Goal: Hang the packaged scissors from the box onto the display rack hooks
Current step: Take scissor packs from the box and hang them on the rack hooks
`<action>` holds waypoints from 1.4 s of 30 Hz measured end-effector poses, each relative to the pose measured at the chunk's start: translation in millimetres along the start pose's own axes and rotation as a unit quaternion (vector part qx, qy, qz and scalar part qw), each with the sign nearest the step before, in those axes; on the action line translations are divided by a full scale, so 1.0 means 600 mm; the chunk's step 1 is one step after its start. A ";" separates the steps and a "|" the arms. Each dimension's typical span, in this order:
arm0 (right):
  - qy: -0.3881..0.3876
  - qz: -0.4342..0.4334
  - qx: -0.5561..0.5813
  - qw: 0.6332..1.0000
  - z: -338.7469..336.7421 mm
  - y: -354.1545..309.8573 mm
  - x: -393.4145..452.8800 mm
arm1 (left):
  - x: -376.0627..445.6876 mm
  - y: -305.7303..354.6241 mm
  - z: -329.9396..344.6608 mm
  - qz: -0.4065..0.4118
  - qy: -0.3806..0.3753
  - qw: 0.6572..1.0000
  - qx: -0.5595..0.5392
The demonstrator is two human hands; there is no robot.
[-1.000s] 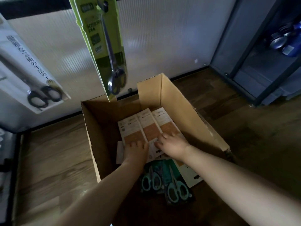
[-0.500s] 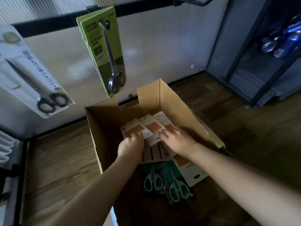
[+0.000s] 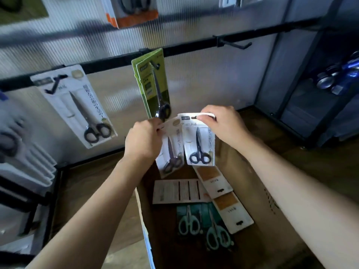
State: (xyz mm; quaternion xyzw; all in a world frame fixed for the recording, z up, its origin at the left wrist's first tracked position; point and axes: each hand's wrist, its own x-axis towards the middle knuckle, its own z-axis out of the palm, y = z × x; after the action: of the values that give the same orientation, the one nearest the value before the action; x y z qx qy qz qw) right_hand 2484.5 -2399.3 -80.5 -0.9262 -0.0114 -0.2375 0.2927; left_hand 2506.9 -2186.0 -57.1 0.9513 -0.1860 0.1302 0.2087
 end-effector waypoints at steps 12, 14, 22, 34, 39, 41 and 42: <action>0.025 -0.039 0.043 0.998 -0.086 -0.067 0.021 | 0.016 0.063 -0.137 0.099 0.086 0.987 -0.098; 0.026 -0.050 0.049 0.997 -0.082 -0.098 0.028 | -0.002 0.053 -0.153 0.098 0.095 0.983 -0.127; -0.012 -0.170 0.085 0.982 -0.040 -0.278 0.093 | -0.076 -0.044 -0.268 -0.045 0.208 0.872 -0.441; -0.141 -0.210 0.120 0.960 0.042 -0.402 0.128 | -0.121 -0.166 -0.304 -0.166 0.454 0.768 -0.421; -0.110 -0.174 0.141 0.968 0.078 -0.406 0.128 | -0.119 -0.167 -0.288 -0.168 0.449 0.769 -0.422; -0.093 -0.168 0.147 0.970 0.084 -0.407 0.129 | -0.117 -0.166 -0.285 -0.164 0.443 0.772 -0.425; -0.090 -0.168 0.152 0.970 0.086 -0.408 0.130 | -0.117 -0.165 -0.284 -0.164 0.441 0.772 -0.427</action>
State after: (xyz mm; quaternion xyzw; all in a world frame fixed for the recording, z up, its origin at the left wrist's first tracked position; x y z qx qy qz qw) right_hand 2536.6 -2177.5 48.7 -0.8731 -0.2291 -0.1940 0.3842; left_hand 2455.6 -2005.3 35.5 0.6188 0.0491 0.4061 0.6706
